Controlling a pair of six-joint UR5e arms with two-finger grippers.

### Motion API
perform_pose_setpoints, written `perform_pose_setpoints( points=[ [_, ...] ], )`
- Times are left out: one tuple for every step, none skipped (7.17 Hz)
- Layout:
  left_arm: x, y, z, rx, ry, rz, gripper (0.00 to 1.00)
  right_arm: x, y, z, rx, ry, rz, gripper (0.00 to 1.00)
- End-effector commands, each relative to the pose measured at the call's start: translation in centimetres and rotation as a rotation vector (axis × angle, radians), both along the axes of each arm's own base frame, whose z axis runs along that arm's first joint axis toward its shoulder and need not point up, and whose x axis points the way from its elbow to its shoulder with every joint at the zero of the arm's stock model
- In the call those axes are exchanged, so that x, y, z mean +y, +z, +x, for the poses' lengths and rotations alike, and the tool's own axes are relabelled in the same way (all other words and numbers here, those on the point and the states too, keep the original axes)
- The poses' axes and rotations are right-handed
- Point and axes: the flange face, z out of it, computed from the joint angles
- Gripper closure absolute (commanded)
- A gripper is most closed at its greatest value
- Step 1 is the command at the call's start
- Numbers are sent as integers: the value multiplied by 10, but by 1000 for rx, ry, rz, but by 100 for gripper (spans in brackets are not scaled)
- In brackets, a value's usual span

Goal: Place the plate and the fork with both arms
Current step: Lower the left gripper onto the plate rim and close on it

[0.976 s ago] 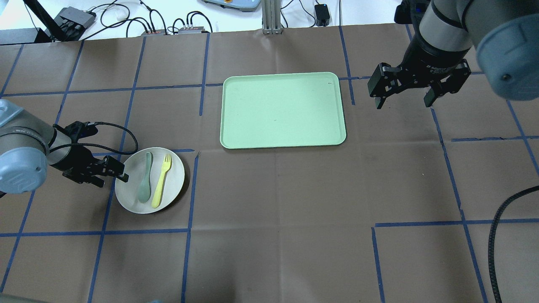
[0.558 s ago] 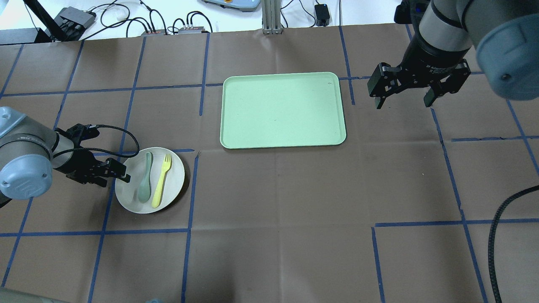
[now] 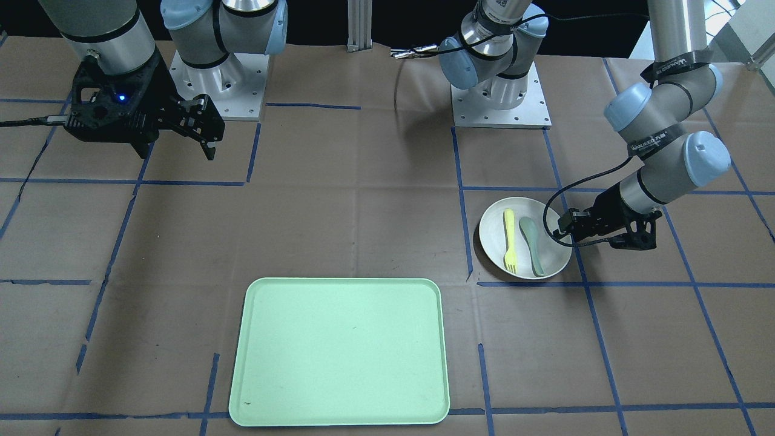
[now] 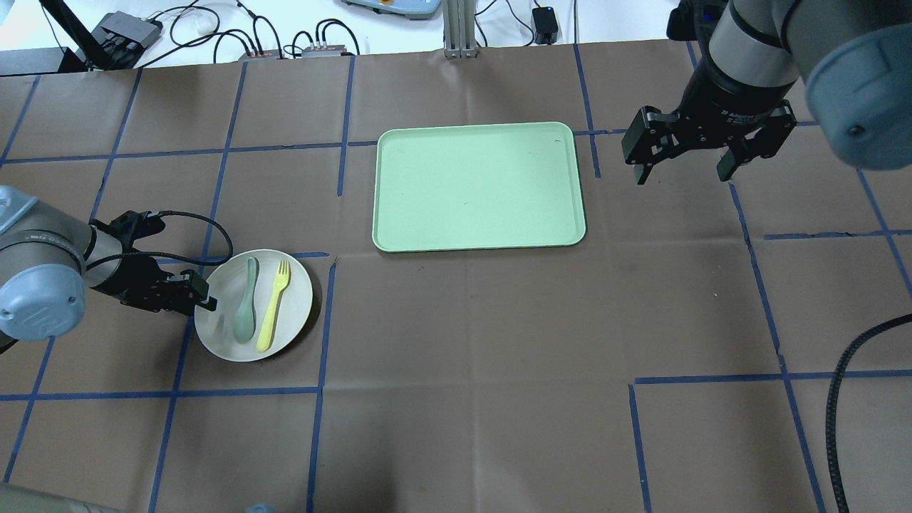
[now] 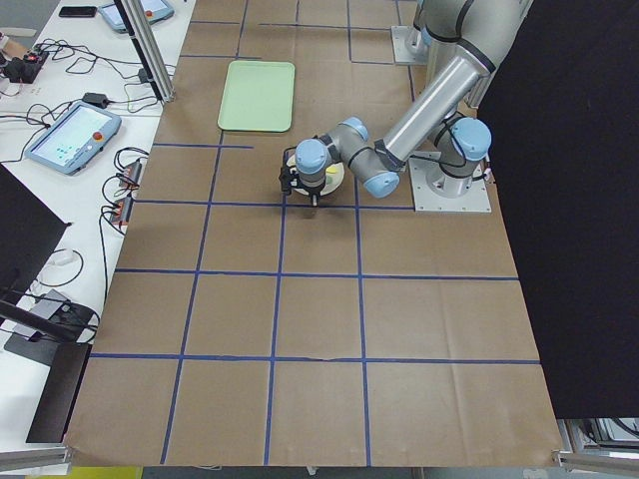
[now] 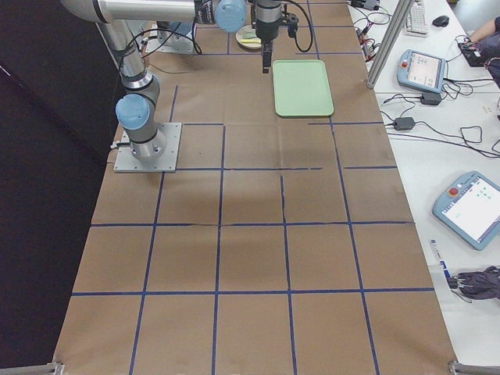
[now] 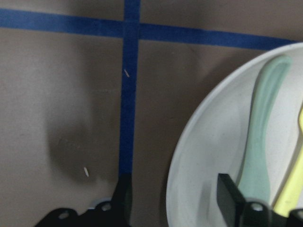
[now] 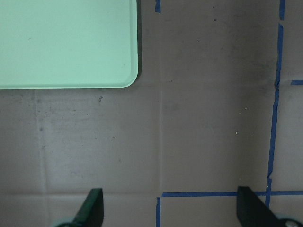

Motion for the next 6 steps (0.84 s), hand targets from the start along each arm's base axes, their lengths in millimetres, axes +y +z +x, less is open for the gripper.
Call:
perform_pose_setpoints(
  points=[
    [1,-1,0,3,1,3,61,0,-1,0,0,0,1,0],
    [1,-1,0,3,1,3,69,0,0,0,0,0,0,0],
    [1,-1,0,3,2,3,74,0,0,0,0,0,0,0],
    [0,0,0,2,2,2,76,0,0,0,0,0,0,0],
    [0,0,0,2,2,2,78,0,0,0,0,0,0,0],
    [0,1,0,1,4,0,81,0,0,-1,1,-1,0,0]
  ],
)
